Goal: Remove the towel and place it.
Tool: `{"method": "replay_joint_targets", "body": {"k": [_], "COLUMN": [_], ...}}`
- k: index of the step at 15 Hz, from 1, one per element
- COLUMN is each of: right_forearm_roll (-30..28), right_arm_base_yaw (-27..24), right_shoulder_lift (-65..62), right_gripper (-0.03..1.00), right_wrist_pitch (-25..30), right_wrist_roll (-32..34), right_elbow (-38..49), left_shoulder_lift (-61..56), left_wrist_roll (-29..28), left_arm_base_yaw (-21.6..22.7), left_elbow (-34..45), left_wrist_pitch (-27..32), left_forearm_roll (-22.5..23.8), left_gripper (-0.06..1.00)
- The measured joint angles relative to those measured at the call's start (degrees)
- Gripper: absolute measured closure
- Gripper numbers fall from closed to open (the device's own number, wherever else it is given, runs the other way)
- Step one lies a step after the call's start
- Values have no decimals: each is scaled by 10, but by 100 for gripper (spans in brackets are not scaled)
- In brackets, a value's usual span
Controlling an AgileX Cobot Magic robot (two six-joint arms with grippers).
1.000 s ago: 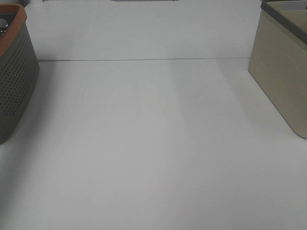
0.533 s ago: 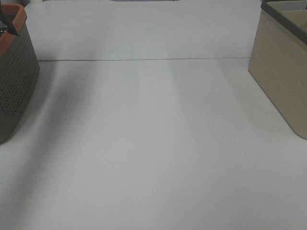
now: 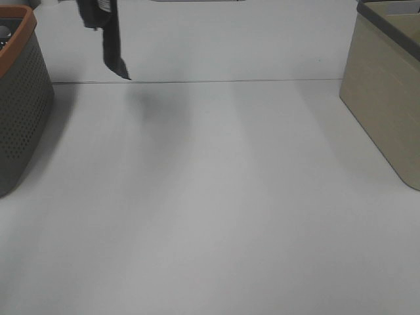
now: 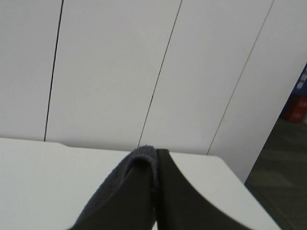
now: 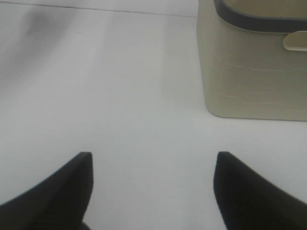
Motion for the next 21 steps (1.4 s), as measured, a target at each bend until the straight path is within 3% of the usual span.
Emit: {"method": "replay_joint_targets", "body": {"k": [3,6,11,12,14,16,19,20,21], "right_forearm_roll": [16,87,261,360,472,562,629,649,673], "right_arm_base_yaw": [0,0,0,0,0,0,9,40,112], "right_shoulder_lift": [11,72,194,260,335,414,515,551,594], "right_gripper": [30,37,40,42,42,42,42,43,43], "right_wrist_pitch": [-7,-62,-160,-182,-202,-231,-273,-308,-395], "right_wrist_roll": [-1,-48,-248,-405,-533,-607,-670,-688,-705], "right_elbow": [-6,-22,-23,-23,-23,-23,-23,-23,-23], "left_shoulder_lift": [9,25,44,55,62,64,64,64,64], "left_wrist_roll": [41,48,48,46,29,11,7,7,7], "left_arm_base_yaw": [-38,-70,-133,-160,-177,-180,-180,-180,-180], "left_elbow": [2,37,88,90,90,90,90,90,90], "left_wrist_pitch": [83,164,183,182,180,178,178,178,177], "left_forearm_roll": [1,5,6,17,34,41,49,49,49], "left_gripper": [94,94,94,94,94,94,94,94,94]}}
